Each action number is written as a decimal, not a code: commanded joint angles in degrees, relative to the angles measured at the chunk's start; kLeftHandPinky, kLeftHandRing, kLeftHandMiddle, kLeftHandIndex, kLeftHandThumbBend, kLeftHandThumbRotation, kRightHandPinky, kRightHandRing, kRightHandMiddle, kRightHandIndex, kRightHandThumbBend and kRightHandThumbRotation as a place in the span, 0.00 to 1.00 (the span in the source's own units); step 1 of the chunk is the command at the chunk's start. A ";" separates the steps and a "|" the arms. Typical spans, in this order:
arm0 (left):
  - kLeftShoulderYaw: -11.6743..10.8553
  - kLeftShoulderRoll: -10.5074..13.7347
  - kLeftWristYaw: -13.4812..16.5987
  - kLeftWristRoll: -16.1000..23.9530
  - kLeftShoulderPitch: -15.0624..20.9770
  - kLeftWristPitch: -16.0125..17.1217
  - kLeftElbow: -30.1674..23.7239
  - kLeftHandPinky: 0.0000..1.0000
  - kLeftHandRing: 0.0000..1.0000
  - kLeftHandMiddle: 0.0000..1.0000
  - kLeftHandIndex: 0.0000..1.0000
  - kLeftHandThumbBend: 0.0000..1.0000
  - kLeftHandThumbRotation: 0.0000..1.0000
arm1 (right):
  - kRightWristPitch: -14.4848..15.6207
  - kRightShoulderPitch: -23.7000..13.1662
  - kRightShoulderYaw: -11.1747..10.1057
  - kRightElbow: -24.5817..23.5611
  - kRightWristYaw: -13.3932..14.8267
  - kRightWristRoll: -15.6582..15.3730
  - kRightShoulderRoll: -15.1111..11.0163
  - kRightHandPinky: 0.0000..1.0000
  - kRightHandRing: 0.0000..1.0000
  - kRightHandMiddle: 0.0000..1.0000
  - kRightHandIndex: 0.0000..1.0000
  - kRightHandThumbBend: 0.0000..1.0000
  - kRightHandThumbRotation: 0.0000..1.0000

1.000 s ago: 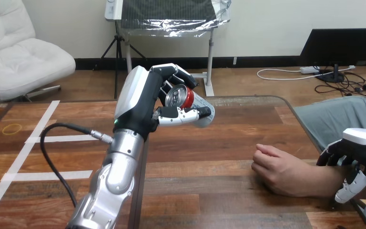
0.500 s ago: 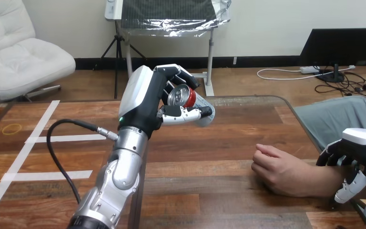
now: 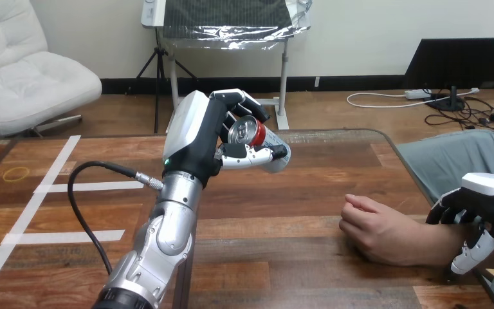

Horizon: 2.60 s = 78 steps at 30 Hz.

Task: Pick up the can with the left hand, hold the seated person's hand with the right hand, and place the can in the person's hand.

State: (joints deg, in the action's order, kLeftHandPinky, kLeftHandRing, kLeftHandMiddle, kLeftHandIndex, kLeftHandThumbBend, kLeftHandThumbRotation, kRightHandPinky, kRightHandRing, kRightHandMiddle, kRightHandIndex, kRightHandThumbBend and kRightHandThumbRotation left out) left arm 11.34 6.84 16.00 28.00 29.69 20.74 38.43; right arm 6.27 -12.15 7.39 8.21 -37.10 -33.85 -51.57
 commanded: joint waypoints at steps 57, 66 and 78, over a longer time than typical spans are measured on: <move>1.93 -0.44 4.23 0.95 9.29 1.08 8.34 0.32 0.37 0.44 0.48 0.63 0.00 | -2.27 -4.10 1.18 -0.04 2.52 -1.15 0.92 0.61 0.72 0.77 0.76 0.72 0.00; 2.00 -0.43 4.10 0.94 9.33 0.74 8.35 0.31 0.36 0.44 0.48 0.63 0.00 | -1.75 -4.43 2.25 0.32 2.06 -1.86 0.85 0.60 0.71 0.78 0.76 0.71 0.00; 1.99 -0.27 4.00 0.86 9.06 0.95 8.20 0.31 0.36 0.44 0.48 0.63 0.00 | -1.32 -5.41 4.90 0.87 -0.69 -4.18 0.52 0.59 0.67 0.76 0.78 0.73 0.00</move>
State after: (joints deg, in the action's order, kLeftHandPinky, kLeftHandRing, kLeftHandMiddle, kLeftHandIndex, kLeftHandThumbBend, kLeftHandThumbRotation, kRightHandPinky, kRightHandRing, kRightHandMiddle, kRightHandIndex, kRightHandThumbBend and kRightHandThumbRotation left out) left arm 13.19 6.58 18.69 28.85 33.20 20.65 47.43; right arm 4.35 -13.30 10.75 9.00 -36.72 -36.76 -51.47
